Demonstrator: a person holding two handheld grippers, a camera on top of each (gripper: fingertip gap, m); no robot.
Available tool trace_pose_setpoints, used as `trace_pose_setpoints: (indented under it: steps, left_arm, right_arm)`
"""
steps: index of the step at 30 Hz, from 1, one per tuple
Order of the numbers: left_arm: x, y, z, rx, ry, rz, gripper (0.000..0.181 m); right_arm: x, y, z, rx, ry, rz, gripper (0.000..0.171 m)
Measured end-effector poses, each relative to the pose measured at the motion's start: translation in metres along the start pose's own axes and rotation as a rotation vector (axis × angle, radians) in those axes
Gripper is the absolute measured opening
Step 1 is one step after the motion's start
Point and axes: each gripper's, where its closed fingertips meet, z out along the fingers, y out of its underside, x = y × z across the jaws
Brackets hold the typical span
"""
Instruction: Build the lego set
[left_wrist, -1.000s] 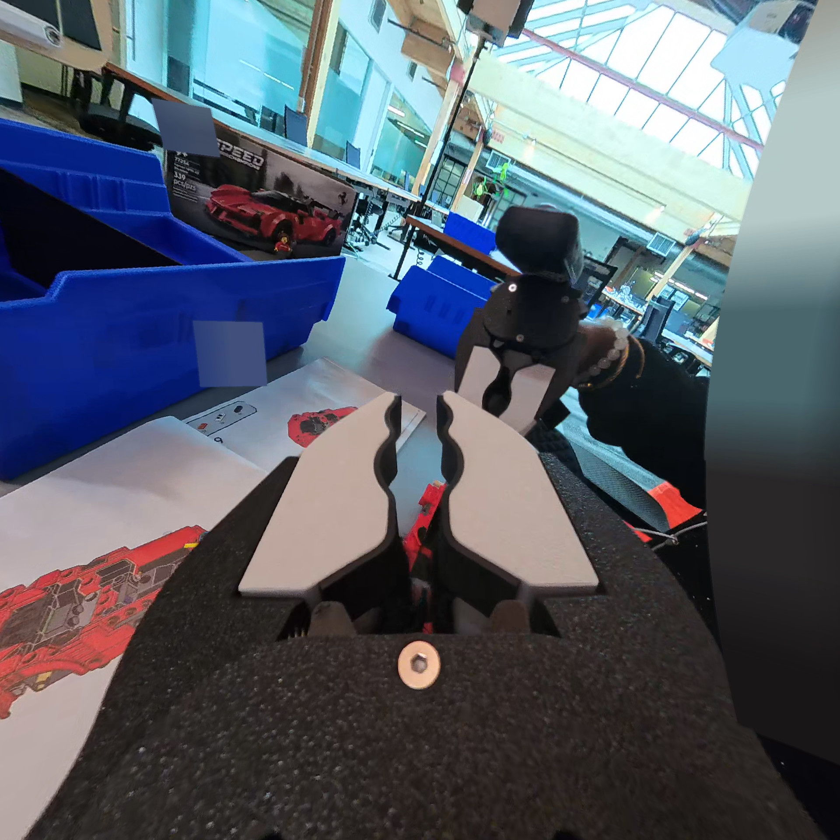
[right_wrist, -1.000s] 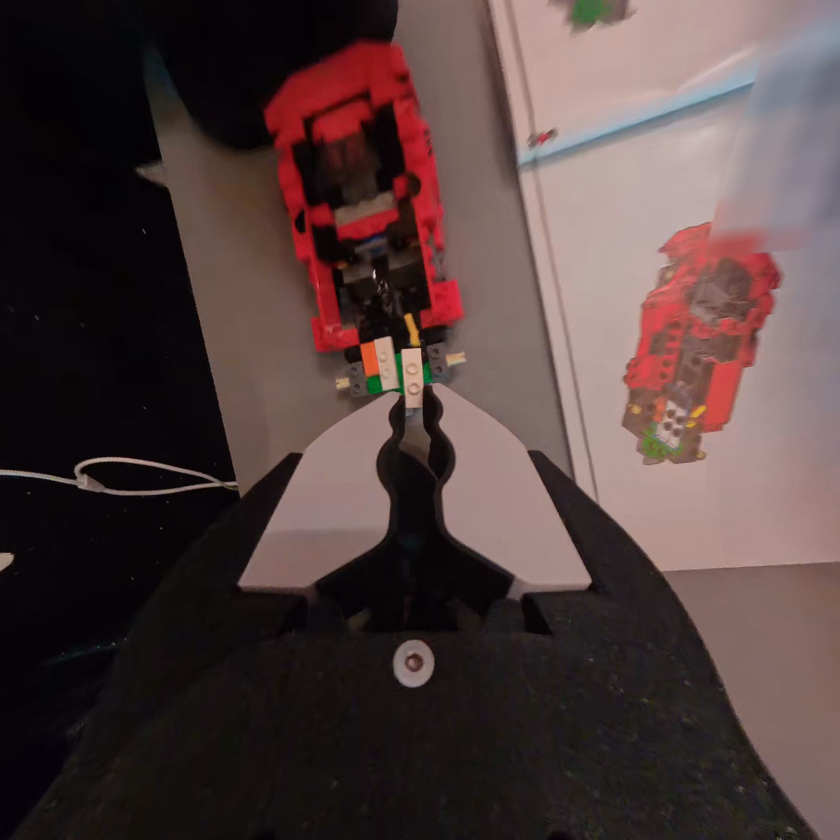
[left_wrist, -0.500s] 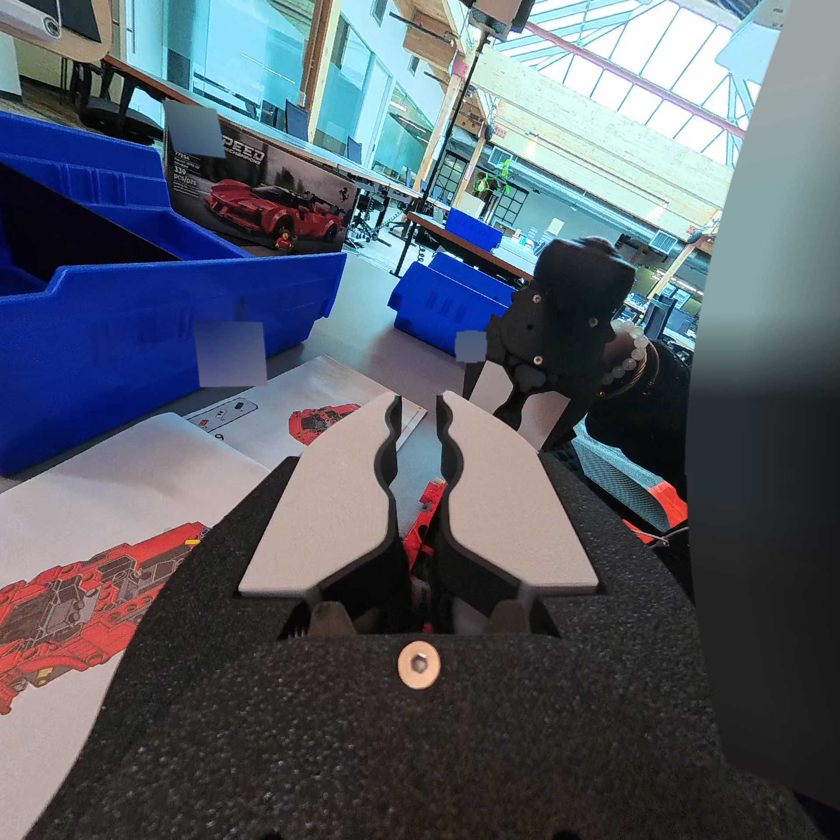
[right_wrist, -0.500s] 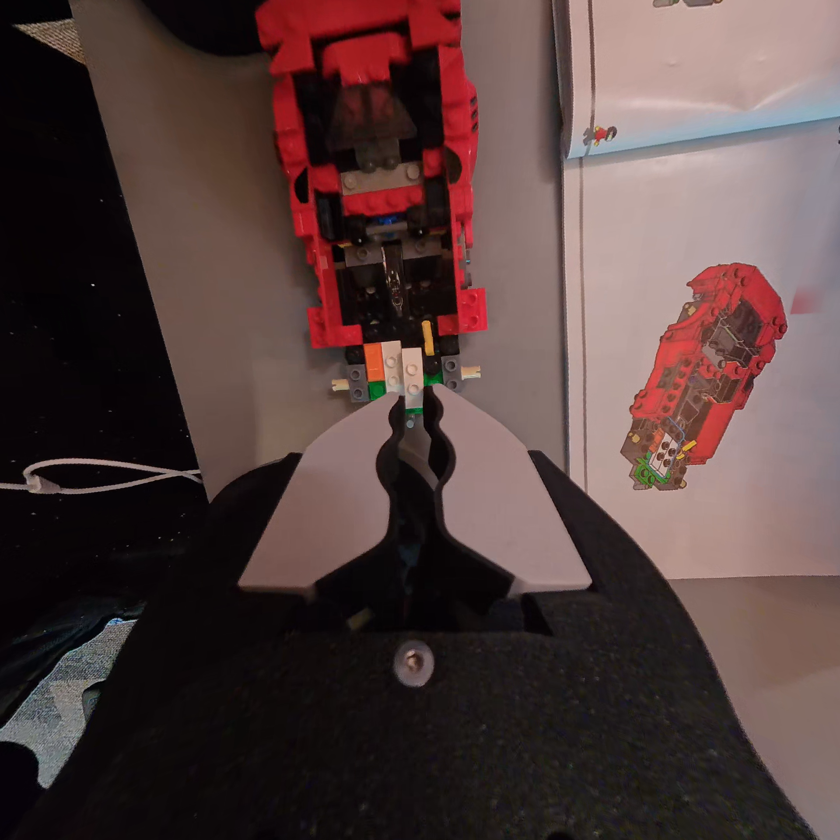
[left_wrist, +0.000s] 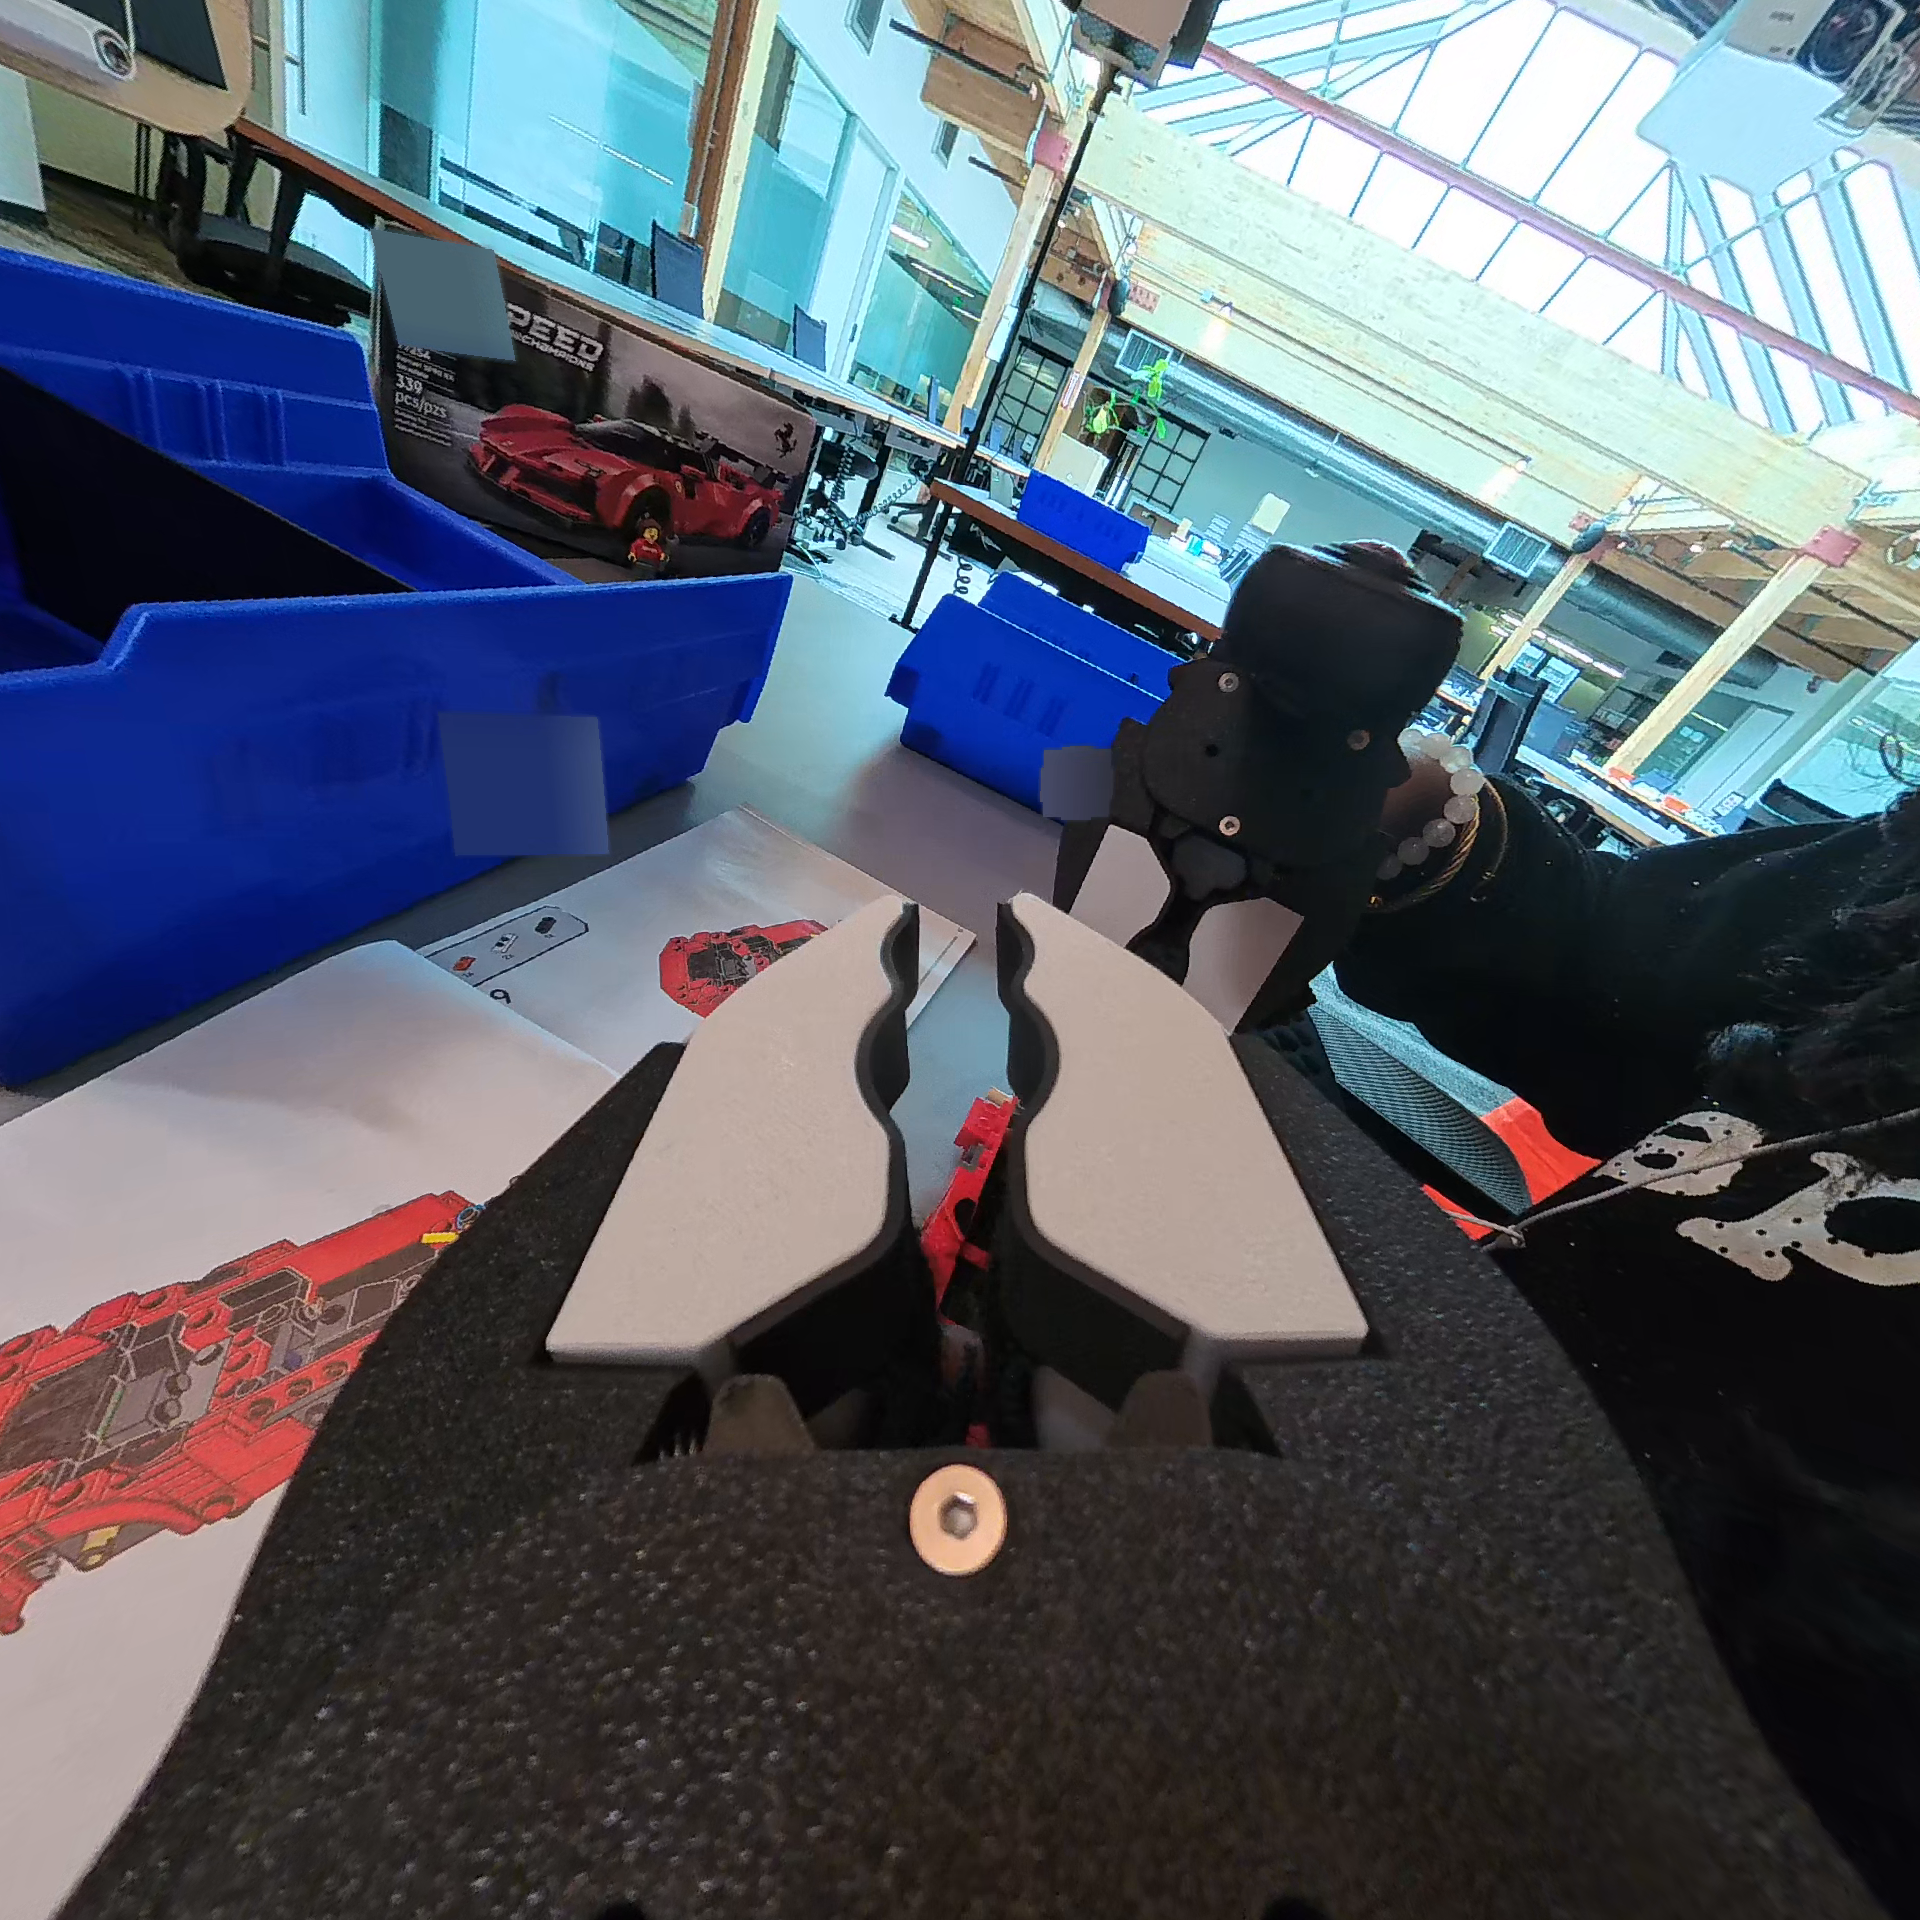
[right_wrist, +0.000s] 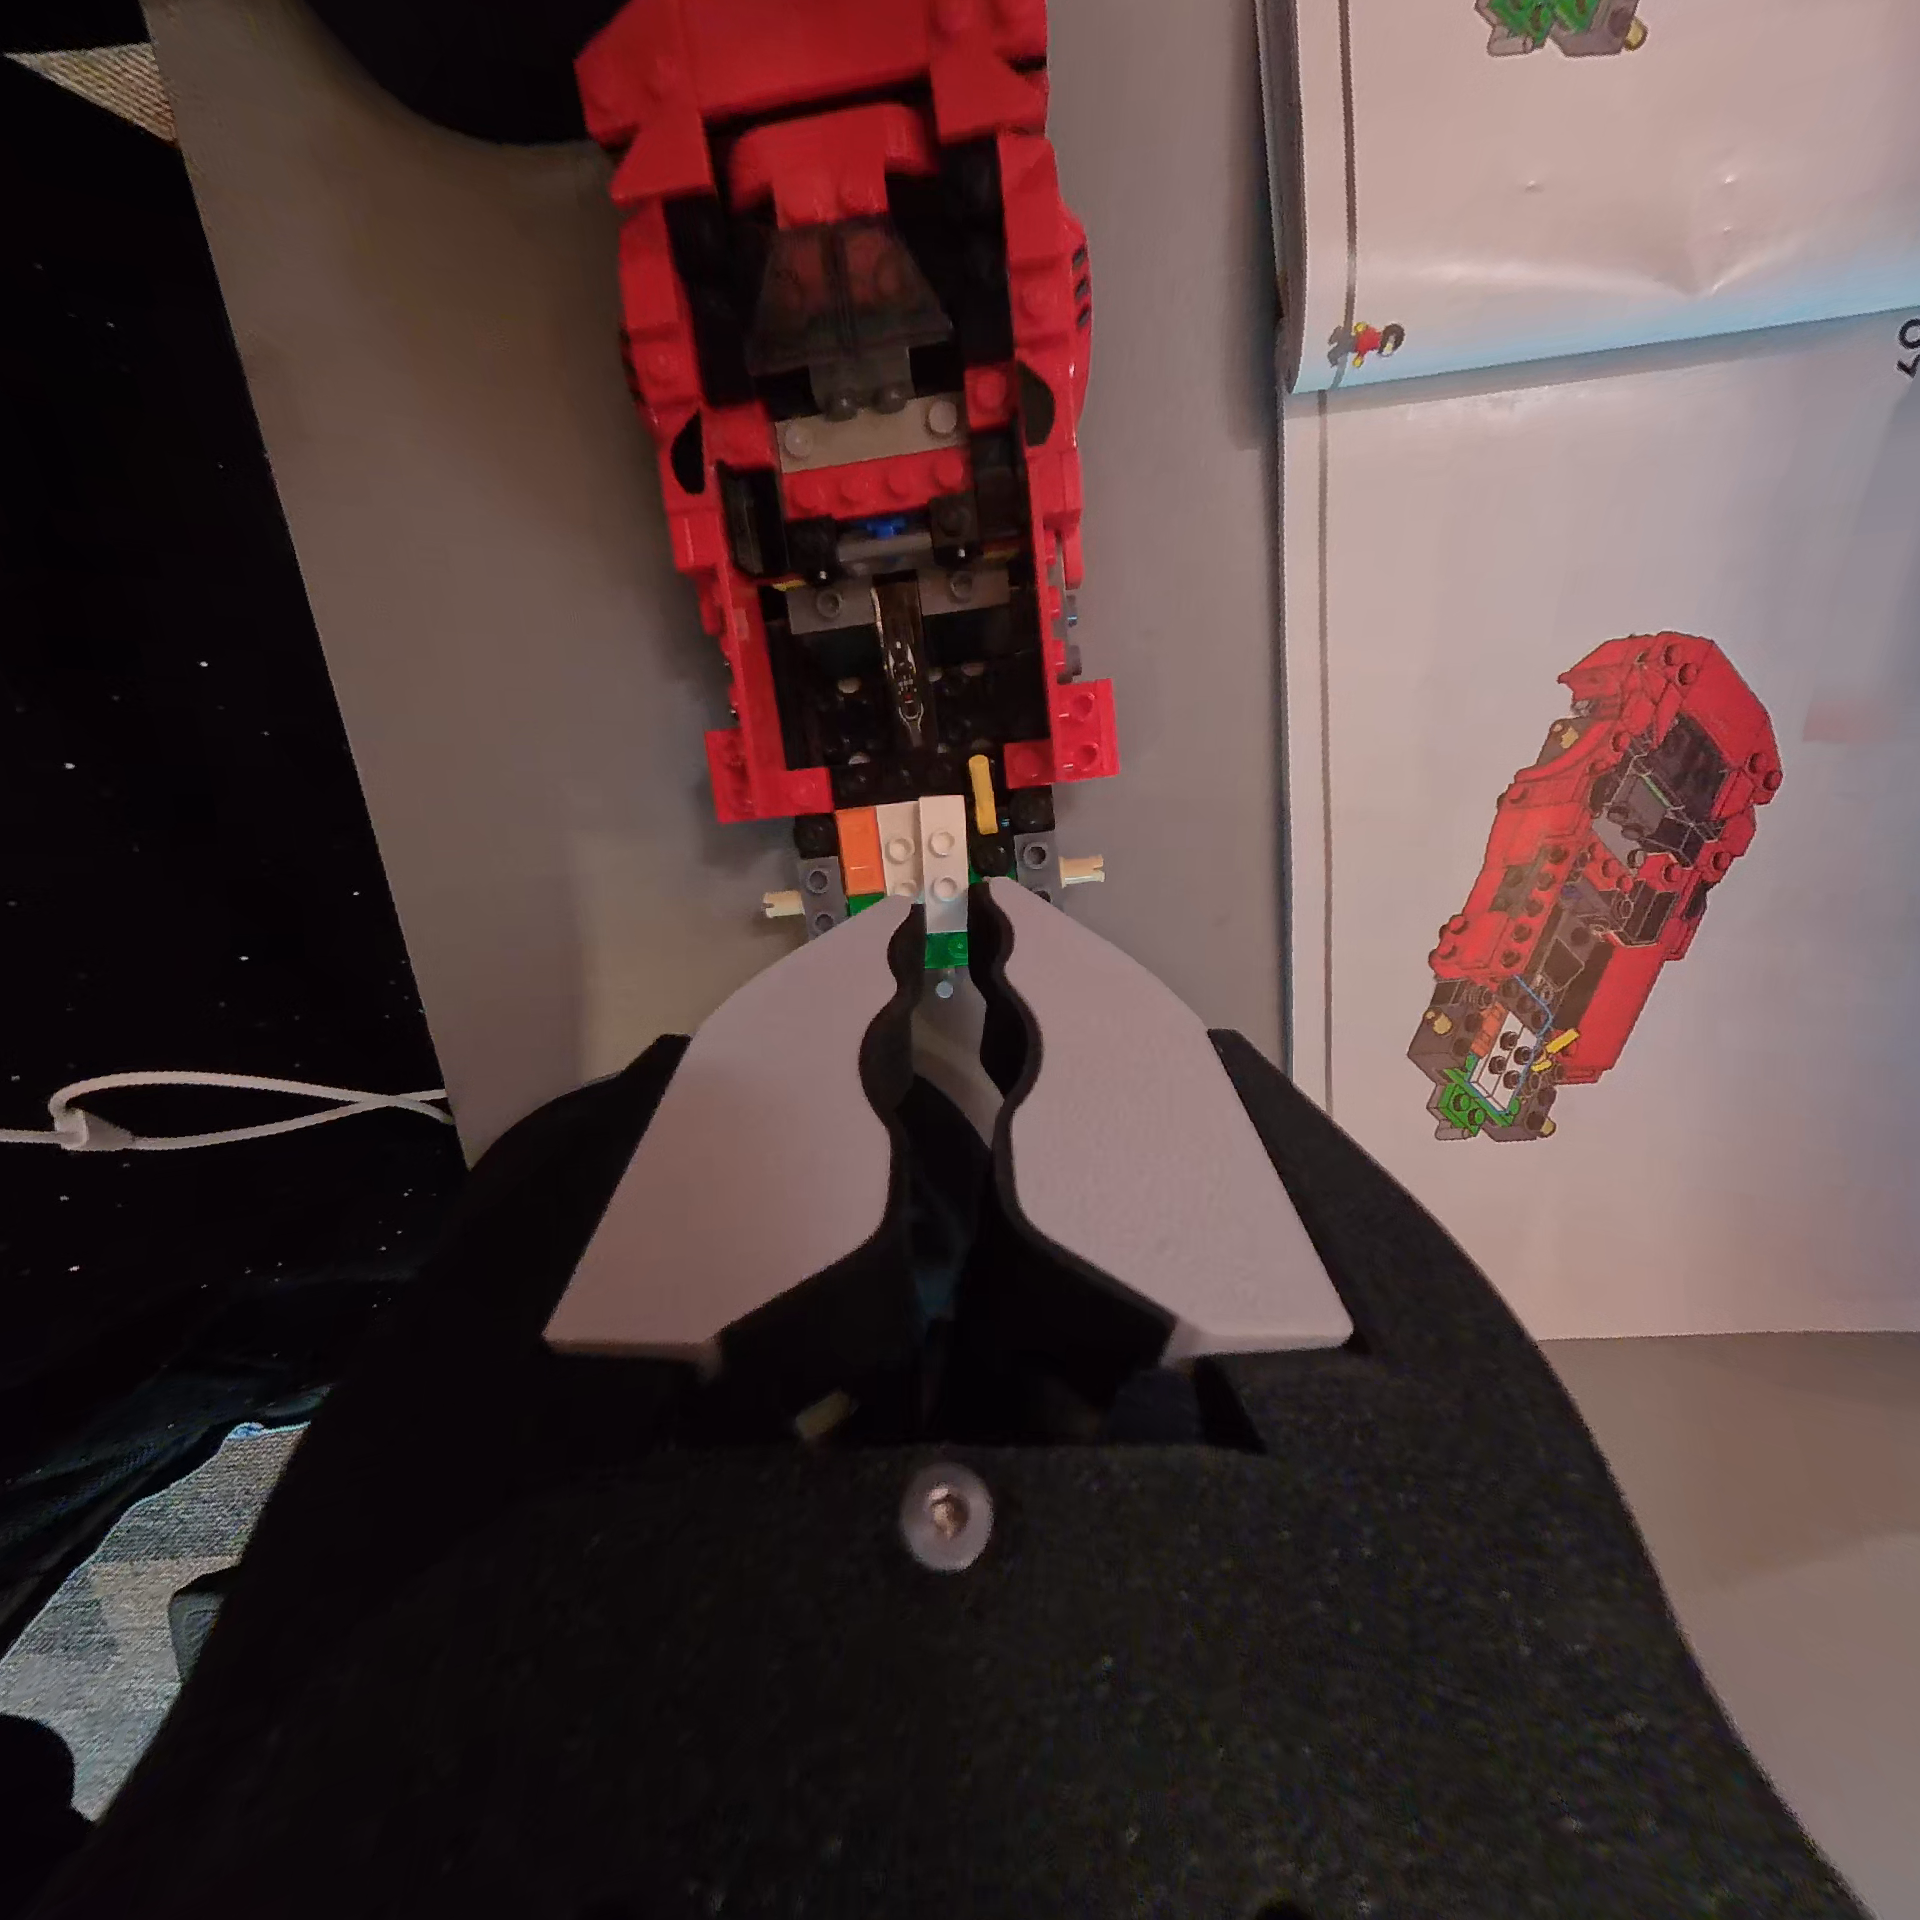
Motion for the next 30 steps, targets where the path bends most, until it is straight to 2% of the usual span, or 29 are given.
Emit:
trace_pose_setpoints:
  steps: [26, 30]
  left_arm:
    - [0.0, 0.0, 0.0, -0.001, 0.0, -0.002, 0.014]
    - [0.0, 0.001, 0.0, -0.003, -0.001, 0.0, 0.014]
  right_arm:
    - [-0.001, 0.001, 0.0, -0.003, -0.012, 0.013, 0.013]
    - [-0.003, -0.011, -0.008, 0.078, -0.055, 0.039, 0.0]
